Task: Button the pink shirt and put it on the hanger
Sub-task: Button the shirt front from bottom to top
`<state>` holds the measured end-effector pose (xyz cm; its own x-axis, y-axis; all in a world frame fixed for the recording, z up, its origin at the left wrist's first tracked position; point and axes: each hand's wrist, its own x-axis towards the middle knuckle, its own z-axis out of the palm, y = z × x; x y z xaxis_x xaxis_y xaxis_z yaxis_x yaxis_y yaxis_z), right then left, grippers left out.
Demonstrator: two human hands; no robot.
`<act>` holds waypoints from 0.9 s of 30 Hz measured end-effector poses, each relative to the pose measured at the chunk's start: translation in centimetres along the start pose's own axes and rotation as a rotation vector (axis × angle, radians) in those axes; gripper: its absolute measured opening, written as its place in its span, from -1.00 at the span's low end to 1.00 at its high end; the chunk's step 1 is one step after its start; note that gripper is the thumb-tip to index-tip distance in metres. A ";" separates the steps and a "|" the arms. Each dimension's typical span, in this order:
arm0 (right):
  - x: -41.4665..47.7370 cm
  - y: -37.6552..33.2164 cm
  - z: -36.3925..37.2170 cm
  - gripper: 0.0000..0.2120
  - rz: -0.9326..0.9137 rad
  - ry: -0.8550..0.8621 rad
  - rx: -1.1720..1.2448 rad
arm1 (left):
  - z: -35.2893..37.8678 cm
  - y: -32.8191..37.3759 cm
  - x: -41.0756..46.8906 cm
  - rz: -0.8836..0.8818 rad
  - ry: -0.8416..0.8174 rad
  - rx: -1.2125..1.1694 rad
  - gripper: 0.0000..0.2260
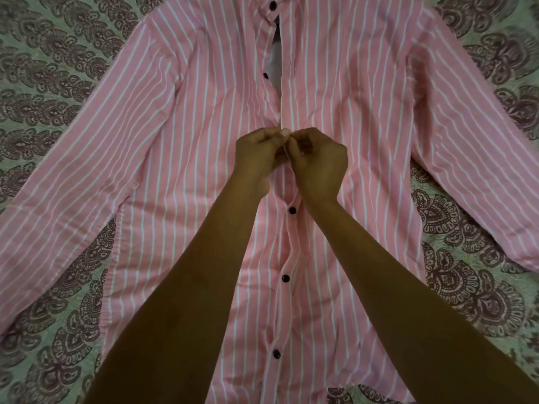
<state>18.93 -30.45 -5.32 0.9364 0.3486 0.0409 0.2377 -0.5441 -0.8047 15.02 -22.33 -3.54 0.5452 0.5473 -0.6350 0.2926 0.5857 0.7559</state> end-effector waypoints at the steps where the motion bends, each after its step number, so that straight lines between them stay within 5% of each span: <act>1: -0.1 0.0 0.0 -0.87 0.027 0.004 0.053 | -0.1 0.0 0.0 -0.016 -0.003 -0.025 -0.92; 7: 1.1 -0.2 -0.5 -0.87 0.435 -0.239 0.487 | -0.7 -0.7 0.6 0.056 -0.032 0.053 -0.85; 9: 2.1 -0.4 -1.5 -0.83 0.608 -0.392 0.680 | -1.0 -0.8 0.9 0.156 -0.067 0.134 -0.83; 14: 4.0 -0.5 -2.7 -0.87 0.747 -0.649 0.696 | -1.3 -0.3 1.6 0.583 -0.032 0.648 -0.93; 18: 4.1 -0.5 -1.9 -0.85 0.699 -0.587 0.594 | -0.9 -0.3 1.8 0.683 0.023 0.777 -0.94; 27: 7.5 -1.3 -0.7 -0.85 0.258 -0.285 0.273 | -0.4 4.3 4.8 0.658 0.200 0.727 -0.91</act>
<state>25.82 -27.68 -3.55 0.8386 0.4447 -0.3146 -0.1058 -0.4336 -0.8949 18.56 -16.92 -3.42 0.6489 0.7606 -0.0197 0.4258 -0.3417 0.8378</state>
